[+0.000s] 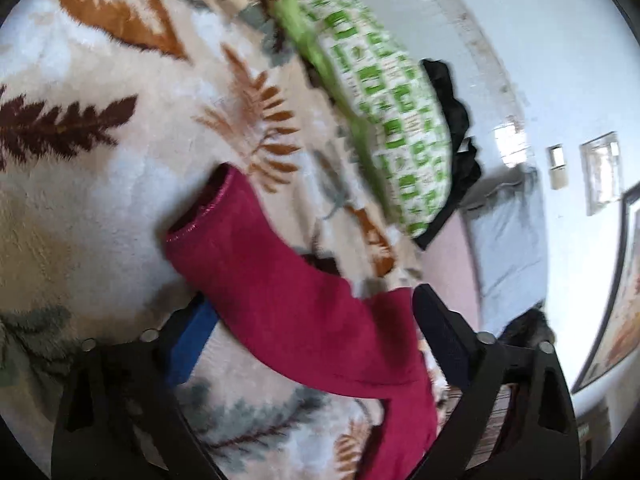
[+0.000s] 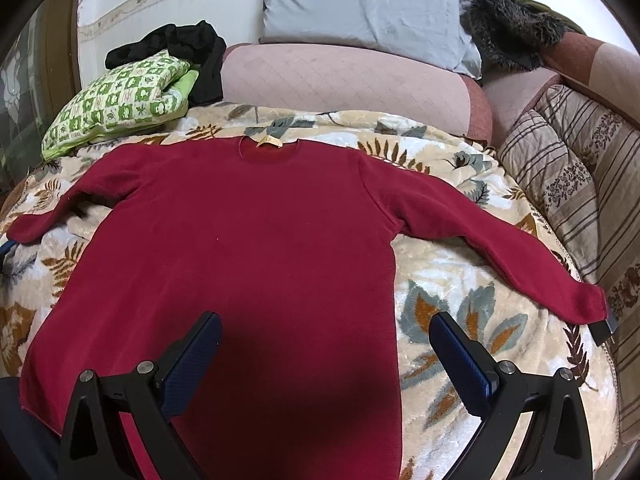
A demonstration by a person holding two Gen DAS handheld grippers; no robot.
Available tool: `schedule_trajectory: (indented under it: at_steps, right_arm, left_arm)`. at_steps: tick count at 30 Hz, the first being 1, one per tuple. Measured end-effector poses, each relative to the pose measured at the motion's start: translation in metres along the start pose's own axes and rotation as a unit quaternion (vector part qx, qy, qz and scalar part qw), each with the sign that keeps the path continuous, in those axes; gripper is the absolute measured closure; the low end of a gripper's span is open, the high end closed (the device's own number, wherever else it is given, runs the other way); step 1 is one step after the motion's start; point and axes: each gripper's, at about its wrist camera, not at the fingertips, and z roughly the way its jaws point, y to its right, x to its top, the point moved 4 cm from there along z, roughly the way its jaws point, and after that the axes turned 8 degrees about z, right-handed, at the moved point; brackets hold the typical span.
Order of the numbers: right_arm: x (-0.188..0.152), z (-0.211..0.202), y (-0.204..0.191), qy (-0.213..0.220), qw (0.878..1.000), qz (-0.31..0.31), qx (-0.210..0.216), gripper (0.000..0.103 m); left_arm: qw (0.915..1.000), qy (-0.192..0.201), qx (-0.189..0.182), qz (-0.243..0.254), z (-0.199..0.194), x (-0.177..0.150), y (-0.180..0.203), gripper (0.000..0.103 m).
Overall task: Fold small clothes
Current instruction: 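Grasp the red sweater's sleeve cuff with the left gripper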
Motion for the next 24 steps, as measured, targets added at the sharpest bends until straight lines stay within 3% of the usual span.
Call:
schedule_trajectory:
  at_steps: [1, 2, 4, 6, 7, 13, 16, 18, 20, 24]
  right_arm:
    - [0.0, 0.0, 0.0, -0.001, 1.0, -0.002, -0.001, 0.001]
    - [0.0, 0.001, -0.001, -0.001, 1.0, -0.003, -0.002, 0.001]
    - [0.0, 0.001, -0.001, -0.001, 1.0, -0.001, -0.002, 0.001]
    - [0.0, 0.002, 0.0, -0.003, 1.0, 0.0, -0.003, 0.001]
    - [0.0, 0.002, 0.0, -0.003, 1.0, 0.001, -0.003, 0.001]
    - [0.001, 0.001, 0.004, -0.003, 1.0, 0.007, -0.002, 0.001]
    - [0.001, 0.001, 0.005, -0.004, 1.0, 0.01, -0.001, 0.001]
    - [0.001, 0.0, 0.007, -0.005, 1.0, 0.015, 0.001, 0.001]
    - [0.001, 0.0, 0.008, -0.006, 1.0, 0.018, 0.003, 0.001]
    - [0.002, 0.001, 0.013, -0.009, 1.0, 0.027, 0.001, 0.001]
  left_arm:
    - [0.9998, -0.004, 0.021, -0.001, 0.003, 0.0, -0.004, 0.023]
    - [0.9989, -0.01, 0.046, -0.002, 0.006, -0.001, -0.007, 0.036]
    - [0.998, -0.014, 0.06, 0.007, 0.009, -0.001, -0.007, 0.046]
    - [0.9965, -0.028, 0.075, 0.02, 0.011, -0.003, -0.006, 0.087]
    - [0.9956, -0.026, 0.087, 0.024, 0.009, -0.004, -0.006, 0.092]
    - [0.9854, 0.07, 0.132, 0.082, -0.034, 0.011, 0.019, 0.096]
    - [0.9824, 0.114, 0.116, 0.091, -0.054, 0.024, 0.045, 0.097]
    - [0.9846, 0.122, 0.072, 0.102, -0.055, 0.03, 0.075, 0.097]
    - [0.9837, 0.102, 0.009, 0.148, -0.038, 0.022, 0.127, 0.097]
    - [0.9646, 0.039, -0.098, 0.242, 0.016, -0.036, 0.229, 0.097]
